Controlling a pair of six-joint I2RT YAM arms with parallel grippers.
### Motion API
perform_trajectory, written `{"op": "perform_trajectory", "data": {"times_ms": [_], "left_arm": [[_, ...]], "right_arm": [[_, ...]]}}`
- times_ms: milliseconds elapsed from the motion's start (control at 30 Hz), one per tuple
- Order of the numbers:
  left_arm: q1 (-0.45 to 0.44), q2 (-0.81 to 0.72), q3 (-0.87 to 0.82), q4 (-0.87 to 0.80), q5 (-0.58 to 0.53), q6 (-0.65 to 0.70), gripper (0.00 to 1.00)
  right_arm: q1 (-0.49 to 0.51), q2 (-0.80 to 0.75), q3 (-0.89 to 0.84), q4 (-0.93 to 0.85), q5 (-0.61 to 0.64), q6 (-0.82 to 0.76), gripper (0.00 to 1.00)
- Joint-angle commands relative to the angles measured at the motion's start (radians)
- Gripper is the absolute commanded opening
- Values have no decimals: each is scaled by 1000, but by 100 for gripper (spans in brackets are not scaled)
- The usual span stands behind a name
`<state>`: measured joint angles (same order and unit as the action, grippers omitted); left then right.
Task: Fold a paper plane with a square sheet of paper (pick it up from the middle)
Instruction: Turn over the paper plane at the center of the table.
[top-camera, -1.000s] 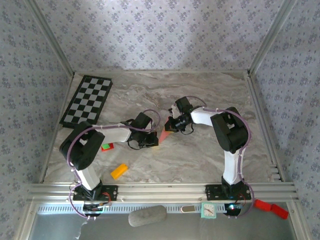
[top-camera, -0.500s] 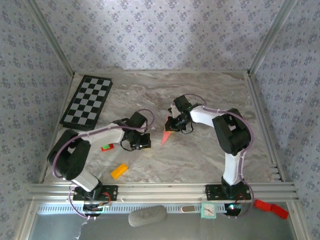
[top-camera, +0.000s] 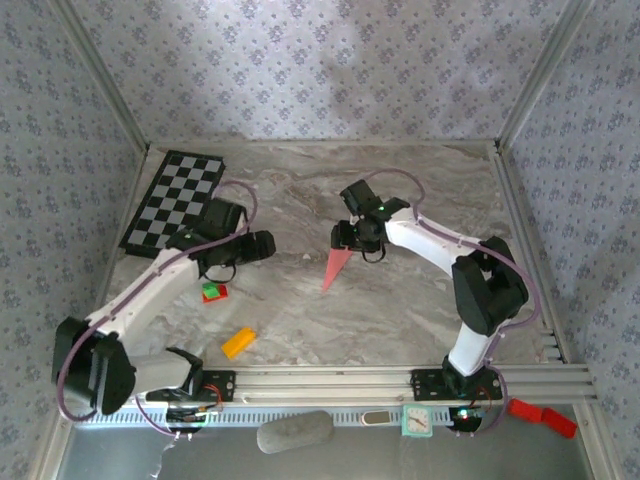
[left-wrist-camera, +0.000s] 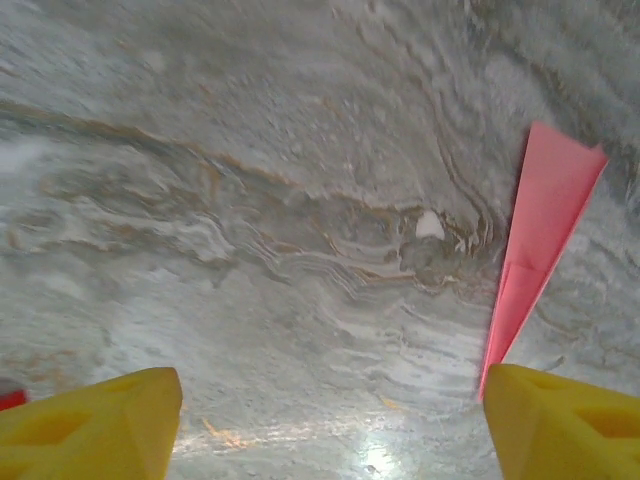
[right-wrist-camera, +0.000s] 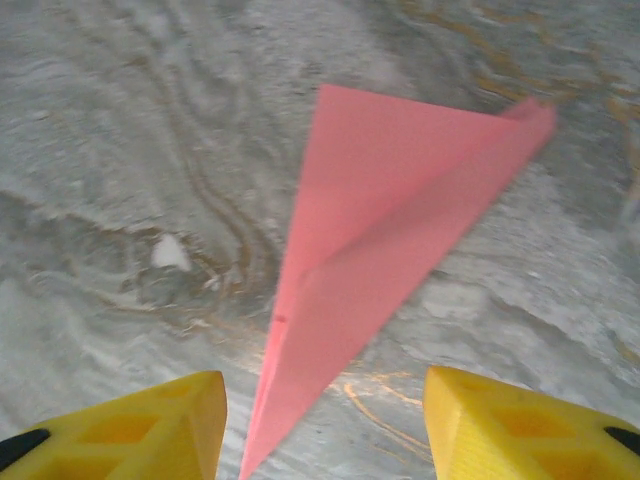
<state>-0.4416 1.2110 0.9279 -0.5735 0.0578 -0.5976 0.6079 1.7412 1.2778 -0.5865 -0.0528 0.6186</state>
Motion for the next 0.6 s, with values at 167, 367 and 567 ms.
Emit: {"op": "perform_trajectory", "data": {"times_ms": [167,367,567], "left_arm": [[99,-126,-71,-38,-36,71,100],[148,-154,-101,-45,-16,82,100],[153,-162,-111,-46,-13,84,100]], "right_arm": [[104,179,151,-122,210,267,58],[153,282,247,-238,308,399,55],[156,315,278,-304,347,456,45]]}}
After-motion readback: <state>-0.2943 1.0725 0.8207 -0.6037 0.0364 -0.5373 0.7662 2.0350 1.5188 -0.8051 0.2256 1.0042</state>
